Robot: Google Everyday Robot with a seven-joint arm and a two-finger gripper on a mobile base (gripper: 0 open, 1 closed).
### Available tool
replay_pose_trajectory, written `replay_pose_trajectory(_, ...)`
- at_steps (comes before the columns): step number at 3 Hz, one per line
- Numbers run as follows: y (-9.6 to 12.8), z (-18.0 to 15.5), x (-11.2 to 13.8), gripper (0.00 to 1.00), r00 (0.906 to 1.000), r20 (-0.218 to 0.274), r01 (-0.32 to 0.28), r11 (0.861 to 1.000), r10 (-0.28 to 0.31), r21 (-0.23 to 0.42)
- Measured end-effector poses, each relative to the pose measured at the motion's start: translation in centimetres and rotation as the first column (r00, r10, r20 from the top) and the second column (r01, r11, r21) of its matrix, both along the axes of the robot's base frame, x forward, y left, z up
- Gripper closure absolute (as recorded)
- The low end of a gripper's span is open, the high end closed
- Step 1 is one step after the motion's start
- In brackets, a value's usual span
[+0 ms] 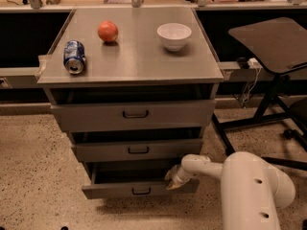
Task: Open bottom drawer
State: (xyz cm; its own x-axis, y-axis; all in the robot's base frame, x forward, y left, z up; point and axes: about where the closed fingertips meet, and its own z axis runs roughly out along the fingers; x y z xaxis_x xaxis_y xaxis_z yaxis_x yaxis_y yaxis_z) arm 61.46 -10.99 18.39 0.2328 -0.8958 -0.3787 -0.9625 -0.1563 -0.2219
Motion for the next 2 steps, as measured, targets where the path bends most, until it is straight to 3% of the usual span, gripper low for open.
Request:
replay_pose_trajectory(1, 1.1, -0.1, -3.8, 0.46, 0.9984, -0.048, -0.028, 1.000, 0.028, 0.006)
replay_pose_trajectory(2, 2.4, -0.7, -9.2, 0.37, 0.9896, -0.131, -0.055, 0.998, 0.058, 0.031)
